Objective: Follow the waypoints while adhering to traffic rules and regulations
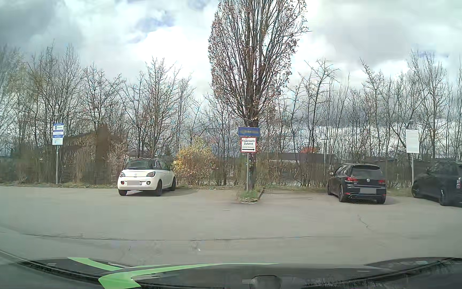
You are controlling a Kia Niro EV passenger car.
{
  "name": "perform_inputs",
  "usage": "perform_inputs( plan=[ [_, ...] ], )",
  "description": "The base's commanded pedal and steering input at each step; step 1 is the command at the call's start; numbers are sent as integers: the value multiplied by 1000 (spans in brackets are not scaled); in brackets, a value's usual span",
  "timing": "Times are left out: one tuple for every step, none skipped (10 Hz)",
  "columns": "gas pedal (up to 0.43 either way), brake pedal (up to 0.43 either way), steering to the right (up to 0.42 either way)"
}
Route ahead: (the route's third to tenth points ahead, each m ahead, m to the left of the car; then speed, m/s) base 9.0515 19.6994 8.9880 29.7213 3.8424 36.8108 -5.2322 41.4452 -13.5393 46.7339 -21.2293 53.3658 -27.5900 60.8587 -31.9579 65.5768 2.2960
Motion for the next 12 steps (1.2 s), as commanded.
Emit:
perform_inputs(
  plan=[
    [0,73,-93],
    [0,0,-123],
    [0,0,-152],
    [0,0,-184],
    [0,0,-221],
    [39,0,-255],
    [157,0,-305],
    [169,0,-345],
    [197,0,-392],
    [209,0,-443],
    [209,0,-502],
    [209,0,-546]
  ],
)
